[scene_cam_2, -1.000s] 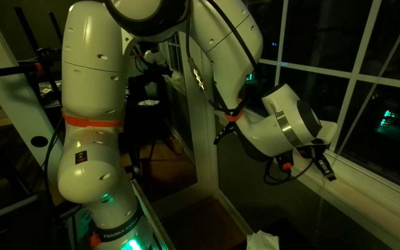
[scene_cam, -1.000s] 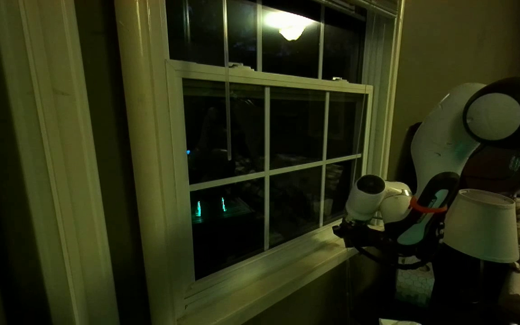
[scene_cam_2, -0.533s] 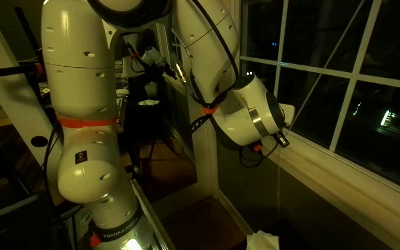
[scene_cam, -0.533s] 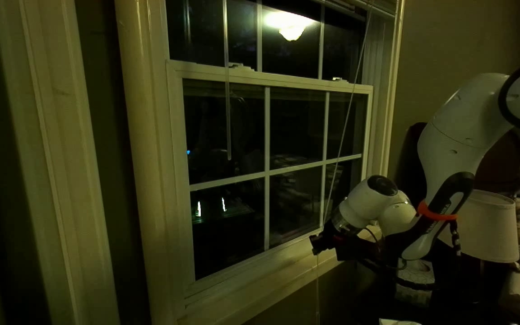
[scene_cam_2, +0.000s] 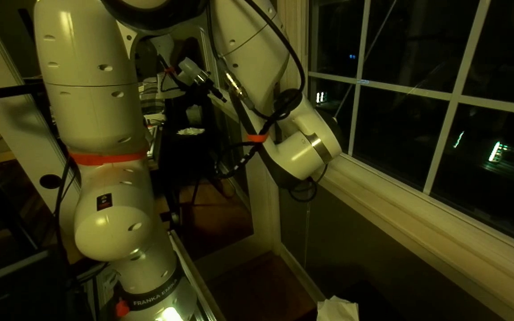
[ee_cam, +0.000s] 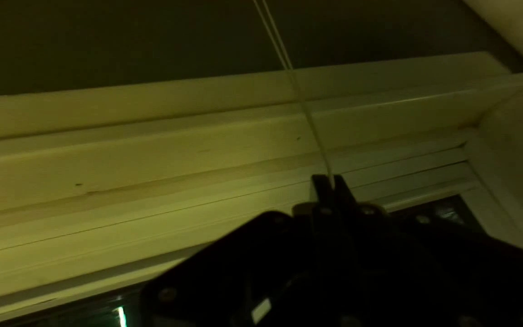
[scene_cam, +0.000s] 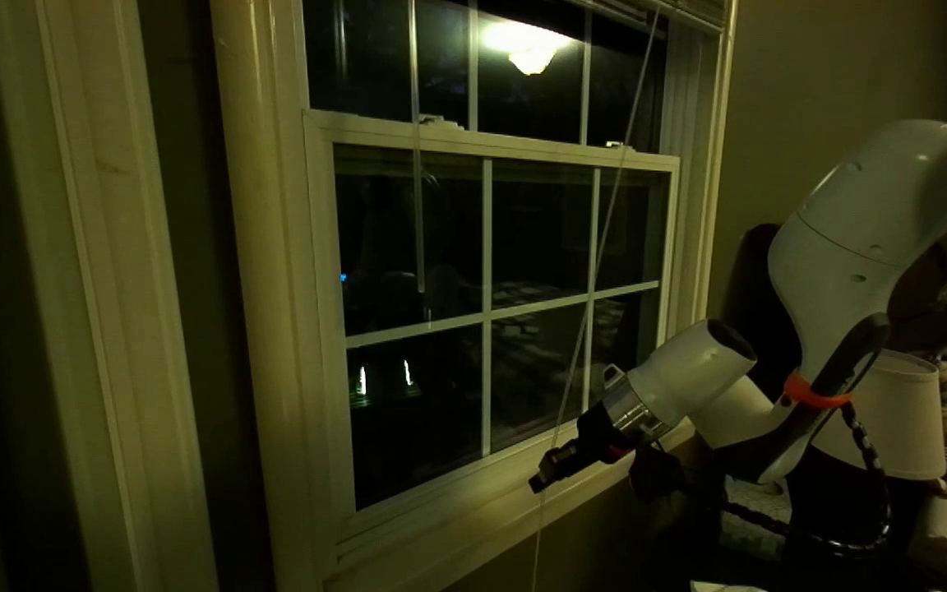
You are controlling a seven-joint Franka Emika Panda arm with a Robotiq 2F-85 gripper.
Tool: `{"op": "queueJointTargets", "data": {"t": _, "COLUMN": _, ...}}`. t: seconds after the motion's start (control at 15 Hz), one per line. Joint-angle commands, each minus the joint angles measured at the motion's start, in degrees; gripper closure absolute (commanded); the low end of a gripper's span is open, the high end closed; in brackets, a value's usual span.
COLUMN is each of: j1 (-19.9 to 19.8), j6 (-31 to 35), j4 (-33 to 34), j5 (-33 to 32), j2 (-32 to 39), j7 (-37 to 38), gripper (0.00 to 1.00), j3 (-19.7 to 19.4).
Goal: Close the blinds on the window.
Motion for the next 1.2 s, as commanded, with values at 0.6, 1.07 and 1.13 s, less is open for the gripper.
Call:
{"op": "queueJointTargets", "data": {"t": 0.6, "j1": -0.3, "j6": 19.0, "j4": 6.2, "j5": -23.6, "j2": -4.8, "j7": 17.1, "gripper": 1.0, "j3": -0.2}}
{"op": "queueJointTargets", "data": {"t": 1.07, "j1": -3.3, "j6": 30.7, "j4": 10.2, "j5": -25.1, "j2": -10.5, "j7": 26.8, "gripper": 1.0, "j3": -3.7}}
{"op": "queueJointTargets", "data": {"t": 1.13, "j1": -3.9, "j6": 32.5, "j4": 11.0, "j5": -25.5, "j2": -11.1, "j7": 28.8, "gripper": 1.0, "j3": -4.4}}
